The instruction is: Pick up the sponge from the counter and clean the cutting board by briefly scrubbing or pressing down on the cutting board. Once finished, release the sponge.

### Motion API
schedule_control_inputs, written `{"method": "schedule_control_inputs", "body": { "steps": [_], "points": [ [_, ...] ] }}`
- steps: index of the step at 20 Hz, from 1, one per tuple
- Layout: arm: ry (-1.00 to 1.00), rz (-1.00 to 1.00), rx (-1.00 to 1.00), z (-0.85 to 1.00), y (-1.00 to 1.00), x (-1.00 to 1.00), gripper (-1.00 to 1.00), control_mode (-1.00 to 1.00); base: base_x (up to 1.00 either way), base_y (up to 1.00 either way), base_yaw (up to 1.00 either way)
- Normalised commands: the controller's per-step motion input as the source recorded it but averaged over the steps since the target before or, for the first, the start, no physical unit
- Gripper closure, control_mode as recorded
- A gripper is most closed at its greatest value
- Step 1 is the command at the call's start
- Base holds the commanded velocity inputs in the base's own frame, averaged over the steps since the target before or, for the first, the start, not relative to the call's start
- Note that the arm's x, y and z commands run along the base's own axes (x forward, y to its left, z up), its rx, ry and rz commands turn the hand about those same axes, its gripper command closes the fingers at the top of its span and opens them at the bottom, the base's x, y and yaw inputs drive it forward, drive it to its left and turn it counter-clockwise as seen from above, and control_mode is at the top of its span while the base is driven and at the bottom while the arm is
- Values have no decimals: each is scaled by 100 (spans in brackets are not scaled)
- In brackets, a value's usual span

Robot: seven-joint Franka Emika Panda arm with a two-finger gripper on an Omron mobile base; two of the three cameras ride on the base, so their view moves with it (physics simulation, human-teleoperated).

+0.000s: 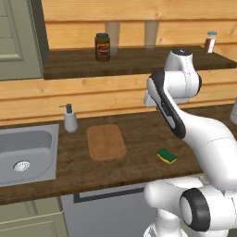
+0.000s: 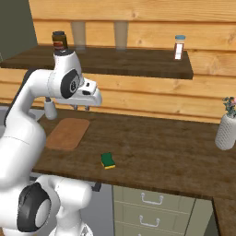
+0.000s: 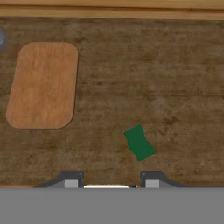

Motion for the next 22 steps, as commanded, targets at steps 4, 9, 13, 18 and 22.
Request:
{"method": "schedule_control_inputs", "body": {
  "steps": [4,9,13,18,22],
  "points": [
    [0,0,0,-2,0,-33,-100,-100,0,0,0],
    [0,0,0,-13,0,-56,-100,-100,0,0,0],
    [0,0,0,-36,-5,-27,-100,-100,0,0,0],
    [4,4,0,-54,-24,-7,-100,-100,0,0,0],
    [12,9,0,-57,-40,0,-100,-100,0,0,0]
  ]
}}
